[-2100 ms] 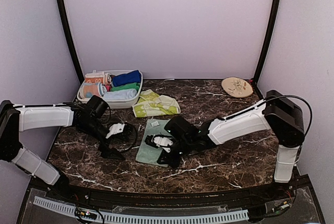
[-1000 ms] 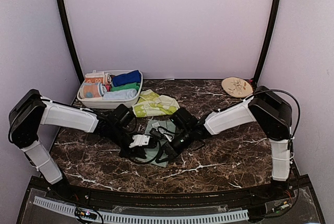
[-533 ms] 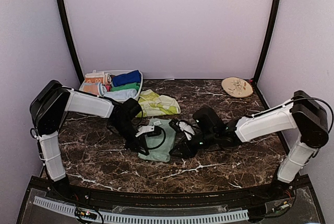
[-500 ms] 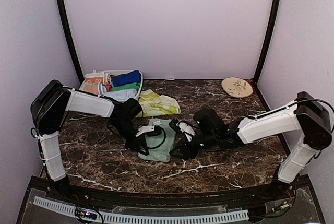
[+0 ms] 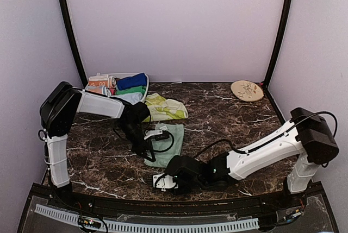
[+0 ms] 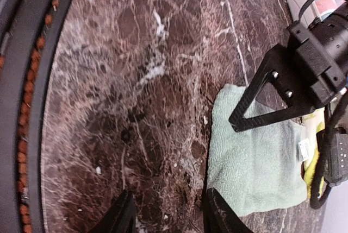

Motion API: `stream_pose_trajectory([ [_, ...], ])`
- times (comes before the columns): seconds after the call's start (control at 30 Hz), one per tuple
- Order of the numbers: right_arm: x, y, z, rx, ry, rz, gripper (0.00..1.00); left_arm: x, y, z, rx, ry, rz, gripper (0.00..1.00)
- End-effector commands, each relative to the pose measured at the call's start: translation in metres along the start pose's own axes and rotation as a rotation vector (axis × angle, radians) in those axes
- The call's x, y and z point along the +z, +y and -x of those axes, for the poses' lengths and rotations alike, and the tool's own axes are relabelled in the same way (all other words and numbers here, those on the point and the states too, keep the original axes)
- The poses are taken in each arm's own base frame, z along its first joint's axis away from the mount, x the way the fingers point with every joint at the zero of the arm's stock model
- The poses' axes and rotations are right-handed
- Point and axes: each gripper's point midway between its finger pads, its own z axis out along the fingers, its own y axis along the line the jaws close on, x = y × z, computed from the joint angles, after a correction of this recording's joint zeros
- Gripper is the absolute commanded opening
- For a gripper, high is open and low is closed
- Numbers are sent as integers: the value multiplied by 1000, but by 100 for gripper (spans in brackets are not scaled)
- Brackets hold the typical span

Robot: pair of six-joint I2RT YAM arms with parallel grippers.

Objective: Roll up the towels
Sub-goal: Roll the towel at the center of the board.

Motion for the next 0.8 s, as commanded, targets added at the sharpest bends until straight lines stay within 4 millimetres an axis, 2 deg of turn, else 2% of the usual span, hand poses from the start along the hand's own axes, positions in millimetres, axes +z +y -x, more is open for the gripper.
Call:
stream_pose_trajectory([
  [0.0,18,-26,-2,-180,63,-137,41,6,0,-22,-61,91,-15,0],
  [0.13,39,-31,-12,-194,86,-139,40,7,3,-23,-65,106,-18,0],
  [0.37,56,-37,-28,-124,110,-113,35,6,7,-27,-57,125,-4,1],
  [0.43,61,-34,-37,-88,131,-76,27,4,7,-26,-61,116,-9,10],
  [0.53,66,-32,-51,-20,167,-26,19,0,5,-20,-67,88,-4,36],
  [0.57,68,-30,-56,3,179,-11,18,-8,11,-20,-75,60,15,42],
  [0.7,73,-29,-68,124,219,55,13,-25,7,-17,-54,-30,34,55],
  [0.77,73,-27,-74,217,227,105,11,-35,6,-18,-45,-86,53,57],
])
